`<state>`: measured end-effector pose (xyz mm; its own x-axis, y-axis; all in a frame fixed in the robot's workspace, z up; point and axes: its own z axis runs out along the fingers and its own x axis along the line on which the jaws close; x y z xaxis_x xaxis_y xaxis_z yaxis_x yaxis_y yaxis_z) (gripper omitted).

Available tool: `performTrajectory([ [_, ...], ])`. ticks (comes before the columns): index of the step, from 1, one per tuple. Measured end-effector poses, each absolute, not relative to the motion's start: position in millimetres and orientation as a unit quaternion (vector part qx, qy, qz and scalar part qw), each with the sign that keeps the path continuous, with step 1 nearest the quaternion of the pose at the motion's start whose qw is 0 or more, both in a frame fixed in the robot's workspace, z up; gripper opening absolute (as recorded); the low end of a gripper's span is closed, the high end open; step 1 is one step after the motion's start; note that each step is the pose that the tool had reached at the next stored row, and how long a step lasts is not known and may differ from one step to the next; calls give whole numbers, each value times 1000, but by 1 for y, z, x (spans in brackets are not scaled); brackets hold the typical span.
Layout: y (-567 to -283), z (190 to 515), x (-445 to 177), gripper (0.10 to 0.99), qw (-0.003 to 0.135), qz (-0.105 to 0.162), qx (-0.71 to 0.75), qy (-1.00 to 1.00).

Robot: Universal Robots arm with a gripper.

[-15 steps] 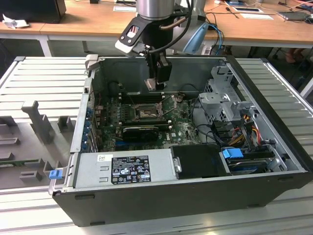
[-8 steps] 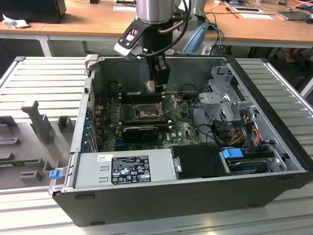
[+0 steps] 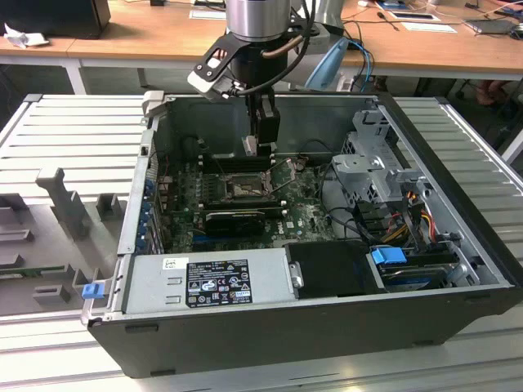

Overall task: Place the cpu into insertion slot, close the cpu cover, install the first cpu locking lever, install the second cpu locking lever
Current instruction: 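Place the cpu into insertion slot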

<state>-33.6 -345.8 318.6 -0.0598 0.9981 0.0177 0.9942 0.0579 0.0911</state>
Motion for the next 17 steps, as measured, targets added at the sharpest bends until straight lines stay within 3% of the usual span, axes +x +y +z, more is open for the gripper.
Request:
performTrajectory([
  [17, -343, 297, -36, 529, 26, 39, 699, 713],
])
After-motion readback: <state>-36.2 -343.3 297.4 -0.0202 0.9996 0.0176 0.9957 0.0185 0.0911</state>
